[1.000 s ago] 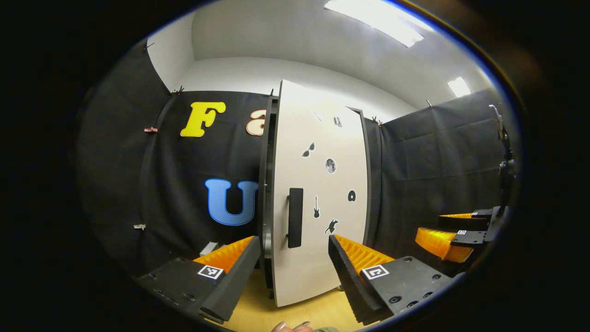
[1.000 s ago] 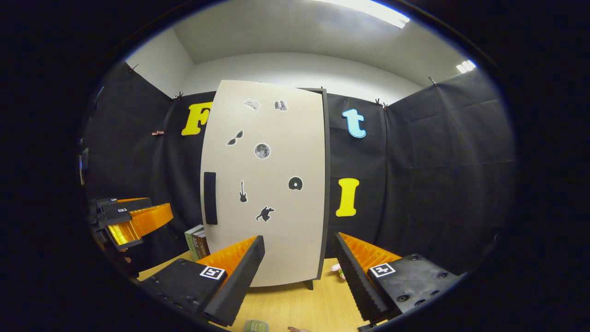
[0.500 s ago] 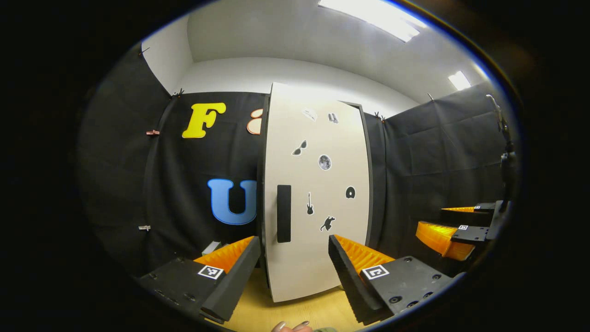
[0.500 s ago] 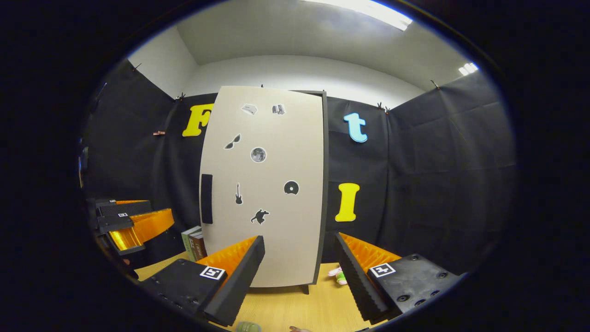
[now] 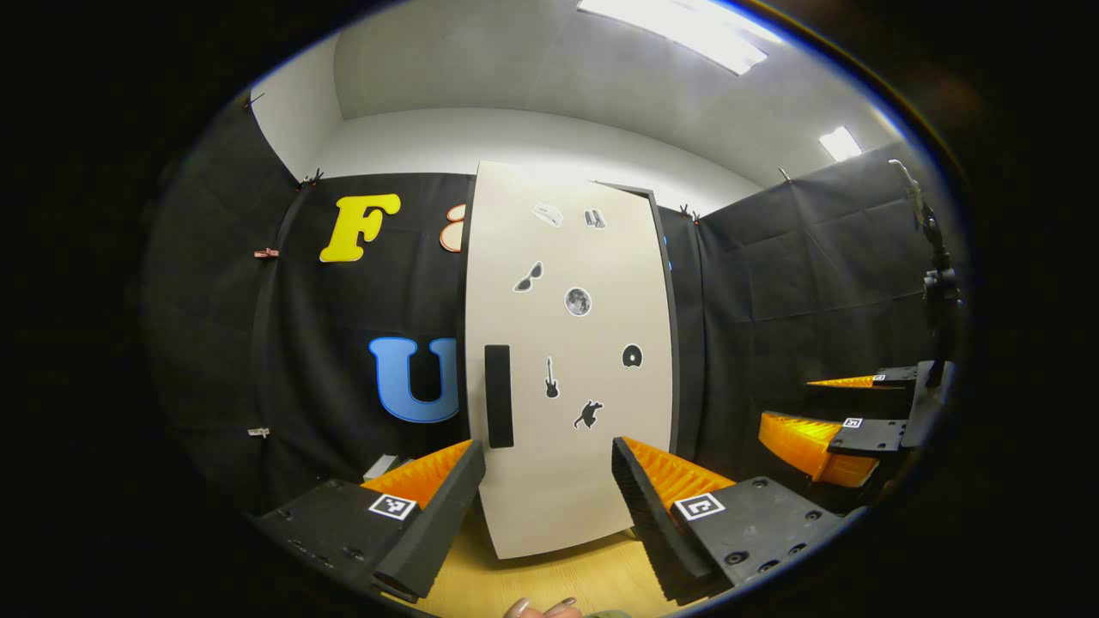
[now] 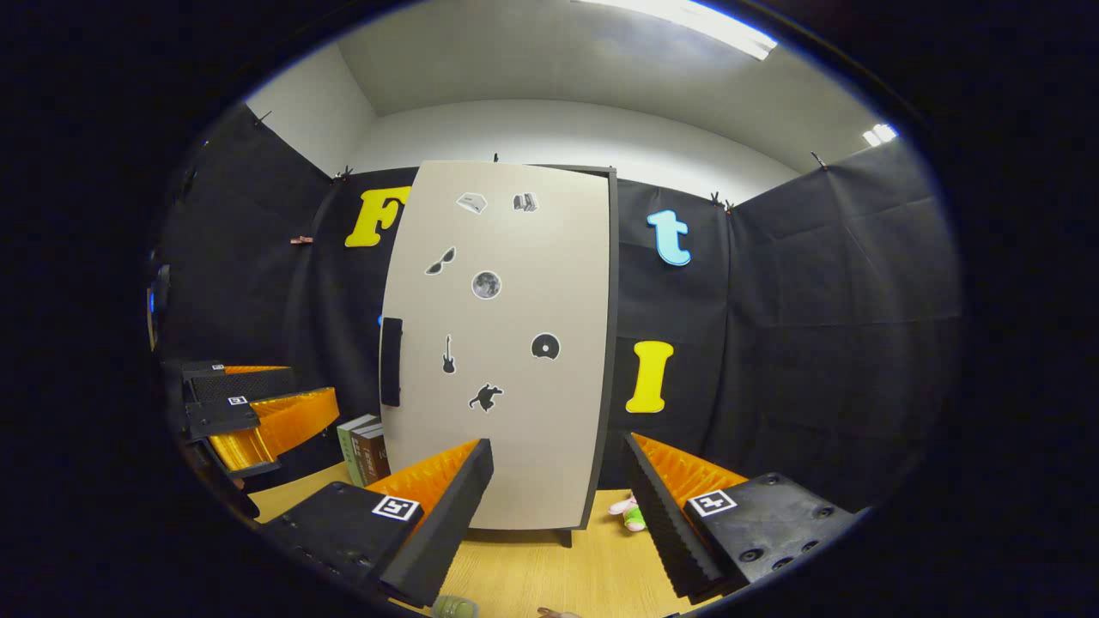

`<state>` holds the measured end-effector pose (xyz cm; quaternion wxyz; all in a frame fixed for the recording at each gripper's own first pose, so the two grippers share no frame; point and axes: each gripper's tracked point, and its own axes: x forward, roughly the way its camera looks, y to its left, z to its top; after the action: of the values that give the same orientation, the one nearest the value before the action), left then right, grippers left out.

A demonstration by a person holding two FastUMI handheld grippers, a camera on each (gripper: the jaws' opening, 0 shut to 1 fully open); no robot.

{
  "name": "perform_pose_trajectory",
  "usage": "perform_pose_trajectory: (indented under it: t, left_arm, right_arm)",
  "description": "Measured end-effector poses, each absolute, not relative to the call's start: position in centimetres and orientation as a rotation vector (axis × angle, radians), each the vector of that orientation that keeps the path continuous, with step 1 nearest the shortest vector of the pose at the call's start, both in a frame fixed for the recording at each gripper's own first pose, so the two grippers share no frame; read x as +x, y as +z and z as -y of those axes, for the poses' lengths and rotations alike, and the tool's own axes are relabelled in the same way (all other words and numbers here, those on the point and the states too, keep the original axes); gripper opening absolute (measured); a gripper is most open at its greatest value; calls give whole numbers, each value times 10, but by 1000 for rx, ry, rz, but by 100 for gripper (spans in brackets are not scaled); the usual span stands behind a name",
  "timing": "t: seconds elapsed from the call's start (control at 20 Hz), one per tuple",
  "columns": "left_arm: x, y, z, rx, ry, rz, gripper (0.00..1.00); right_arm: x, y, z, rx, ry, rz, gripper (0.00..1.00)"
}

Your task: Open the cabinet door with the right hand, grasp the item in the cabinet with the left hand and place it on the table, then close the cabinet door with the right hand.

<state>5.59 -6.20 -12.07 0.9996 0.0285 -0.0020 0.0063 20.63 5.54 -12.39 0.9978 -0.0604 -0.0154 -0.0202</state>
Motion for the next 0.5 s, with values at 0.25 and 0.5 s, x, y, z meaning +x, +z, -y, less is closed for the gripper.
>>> perform_pose_trajectory:
  t: [0.25, 0.5]
  left_arm:
    - [57, -122, 58, 35, 10, -2, 94]
    - [58, -125, 58, 39, -5, -12, 94]
  right_arm:
    - [206, -119, -55, -93, -49, 53, 98]
    - [205, -117, -55, -89, -52, 62, 98]
